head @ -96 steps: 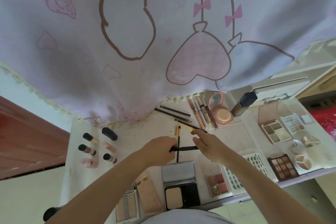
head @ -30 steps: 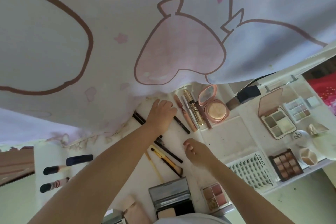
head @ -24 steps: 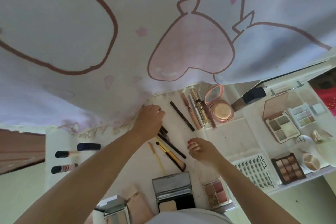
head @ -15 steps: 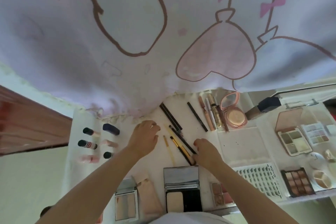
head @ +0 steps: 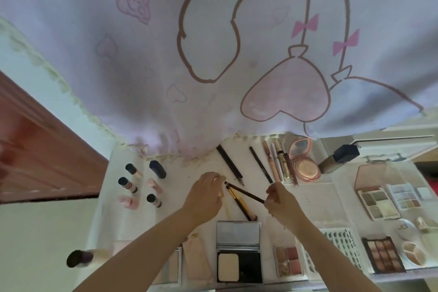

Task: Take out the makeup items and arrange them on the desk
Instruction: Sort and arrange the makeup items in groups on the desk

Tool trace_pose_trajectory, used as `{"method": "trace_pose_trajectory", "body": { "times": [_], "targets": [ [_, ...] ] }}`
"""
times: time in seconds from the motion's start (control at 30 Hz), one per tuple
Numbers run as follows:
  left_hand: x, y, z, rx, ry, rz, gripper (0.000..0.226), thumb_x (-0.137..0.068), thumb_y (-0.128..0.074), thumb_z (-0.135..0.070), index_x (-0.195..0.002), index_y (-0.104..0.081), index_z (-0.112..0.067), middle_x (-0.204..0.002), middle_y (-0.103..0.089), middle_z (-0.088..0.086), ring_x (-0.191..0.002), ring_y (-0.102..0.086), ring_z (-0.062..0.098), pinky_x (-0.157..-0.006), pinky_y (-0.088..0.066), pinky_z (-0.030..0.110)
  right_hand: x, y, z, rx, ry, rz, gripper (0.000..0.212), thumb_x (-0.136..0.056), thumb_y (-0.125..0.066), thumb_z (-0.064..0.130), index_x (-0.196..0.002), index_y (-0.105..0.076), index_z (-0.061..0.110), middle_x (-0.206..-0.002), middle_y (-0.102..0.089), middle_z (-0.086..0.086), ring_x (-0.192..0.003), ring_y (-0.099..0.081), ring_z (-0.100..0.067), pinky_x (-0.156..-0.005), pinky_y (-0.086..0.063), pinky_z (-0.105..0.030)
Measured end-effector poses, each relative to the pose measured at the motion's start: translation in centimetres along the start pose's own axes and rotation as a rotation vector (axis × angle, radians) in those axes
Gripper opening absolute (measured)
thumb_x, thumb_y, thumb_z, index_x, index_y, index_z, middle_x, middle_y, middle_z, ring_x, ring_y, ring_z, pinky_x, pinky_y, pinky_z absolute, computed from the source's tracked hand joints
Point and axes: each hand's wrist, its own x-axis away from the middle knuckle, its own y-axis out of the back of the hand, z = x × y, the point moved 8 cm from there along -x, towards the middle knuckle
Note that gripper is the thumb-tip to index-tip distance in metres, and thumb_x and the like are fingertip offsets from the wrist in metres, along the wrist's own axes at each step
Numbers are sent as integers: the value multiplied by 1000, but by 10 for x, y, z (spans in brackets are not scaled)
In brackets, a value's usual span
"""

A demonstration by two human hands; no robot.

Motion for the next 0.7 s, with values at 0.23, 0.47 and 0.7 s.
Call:
{"method": "trace_pose_trajectory", "body": {
  "times": [0.23,0.47,0.7],
  "targets": [
    [-6,7,-46,-258,-208,75,25,-97,-33,-12,-117,-46,-10,-117,-51,7,-106,-47,22,-77,-38,29,33,10,22,108,64,137,15,-83,-44,5,-93,-48,16,-67,-51,3,-52,-48,-5,-53,-42,-17],
    [1,25,-75,-433,-264,203,25,-95,-33,-18,-112,-46,-6,-102,-60,13,-89,-58,29,-62,-35,33,43,0,44,805,233,75,34,-90,-44,40,-104,-49,10,-94,-63,-8,-80,-59,-22,-63,-39,-25],
    [5,40,-74,-450,-204,150,24,-90,-34,-5,-112,-43,-7,-92,-63,12,-71,-56,29,-43,-19,27,44,9,57,811,310,-21,24,-94,-40,34,-97,-46,11,-89,-63,-8,-66,-47,-16,-55,-37,-24]
  ]
}}
